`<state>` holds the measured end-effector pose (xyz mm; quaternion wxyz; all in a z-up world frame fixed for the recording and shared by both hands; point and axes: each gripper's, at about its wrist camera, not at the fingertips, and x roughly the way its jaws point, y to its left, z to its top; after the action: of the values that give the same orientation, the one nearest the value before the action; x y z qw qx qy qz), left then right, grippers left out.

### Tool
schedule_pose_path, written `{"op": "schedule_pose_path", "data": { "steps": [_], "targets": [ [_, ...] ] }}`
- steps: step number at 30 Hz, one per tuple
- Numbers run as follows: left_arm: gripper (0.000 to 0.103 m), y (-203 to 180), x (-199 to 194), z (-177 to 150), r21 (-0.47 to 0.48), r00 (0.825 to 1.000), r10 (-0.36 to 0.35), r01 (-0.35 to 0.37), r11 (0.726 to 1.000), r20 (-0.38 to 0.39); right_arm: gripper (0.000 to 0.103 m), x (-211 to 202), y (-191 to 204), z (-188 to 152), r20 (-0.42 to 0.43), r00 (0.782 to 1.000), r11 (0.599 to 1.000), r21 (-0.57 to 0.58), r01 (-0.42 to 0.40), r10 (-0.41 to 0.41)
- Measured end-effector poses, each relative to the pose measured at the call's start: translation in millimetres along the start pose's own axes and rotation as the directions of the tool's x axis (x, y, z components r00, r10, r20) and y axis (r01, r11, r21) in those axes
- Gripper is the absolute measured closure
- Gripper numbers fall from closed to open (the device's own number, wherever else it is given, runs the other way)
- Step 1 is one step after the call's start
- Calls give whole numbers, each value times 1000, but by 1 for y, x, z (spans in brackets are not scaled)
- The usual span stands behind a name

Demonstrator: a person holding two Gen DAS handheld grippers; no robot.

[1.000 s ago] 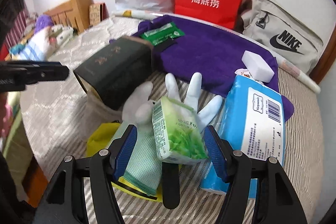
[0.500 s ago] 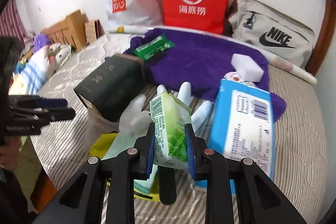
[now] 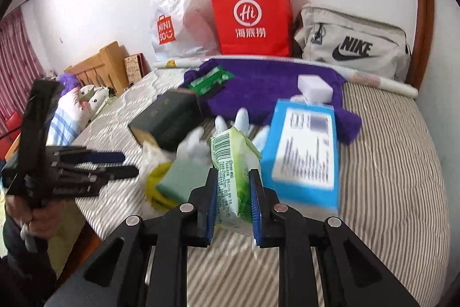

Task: Organize soft objects
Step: 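Grasp the white mesh bag with left tool while right tool lifts the tissue pack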

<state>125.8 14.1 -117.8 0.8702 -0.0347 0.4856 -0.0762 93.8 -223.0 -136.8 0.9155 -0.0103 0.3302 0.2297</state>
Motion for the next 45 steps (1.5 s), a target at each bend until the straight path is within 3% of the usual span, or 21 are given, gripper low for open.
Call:
{"op": "schedule_pose_path", "data": {
  "steps": [5, 15, 19, 25, 31, 32, 36, 41, 45],
  "targets": [
    [56, 7, 0, -8, -7, 997, 77, -77, 997, 15, 83, -11, -3, -23, -9, 999, 999, 17, -31, 31],
    [56, 12, 14, -14, -13, 999, 46, -46, 999, 17, 83, 9, -21, -48, -82, 996, 997, 70, -17, 23],
    [56, 13, 27, -10, 1, 1000, 27, -27, 1000, 7, 83, 18, -34, -48, -102, 995, 995, 104, -4, 14],
    [55, 13, 46, -5, 36, 1000, 18, -18, 999, -10, 80, 27, -44, -48, -127, 990, 988, 144, -46, 65],
    [56, 11, 51, 0, 61, 1000, 8, -10, 998, 26, 79, 31, -46, -48, -126, 990, 987, 150, -50, 69],
    [57, 11, 52, 0, 63, 999, 6, -8, 998, 32, 79, 31, -46, -48, -125, 990, 988, 147, -50, 68],
    [83, 13, 53, 1, 80, 998, 29, -33, 996, 53, 79, 31, -46, -48, -123, 991, 990, 138, -44, 61],
    [91, 26, 46, -1, 41, 997, -44, 41, 998, 68, 79, 31, -42, -48, -127, 991, 991, 130, -35, 51],
    [92, 31, 36, -5, 27, 996, -41, 39, 999, 85, 79, 30, -41, -49, -126, 991, 991, 129, -26, 42]
  ]
}}
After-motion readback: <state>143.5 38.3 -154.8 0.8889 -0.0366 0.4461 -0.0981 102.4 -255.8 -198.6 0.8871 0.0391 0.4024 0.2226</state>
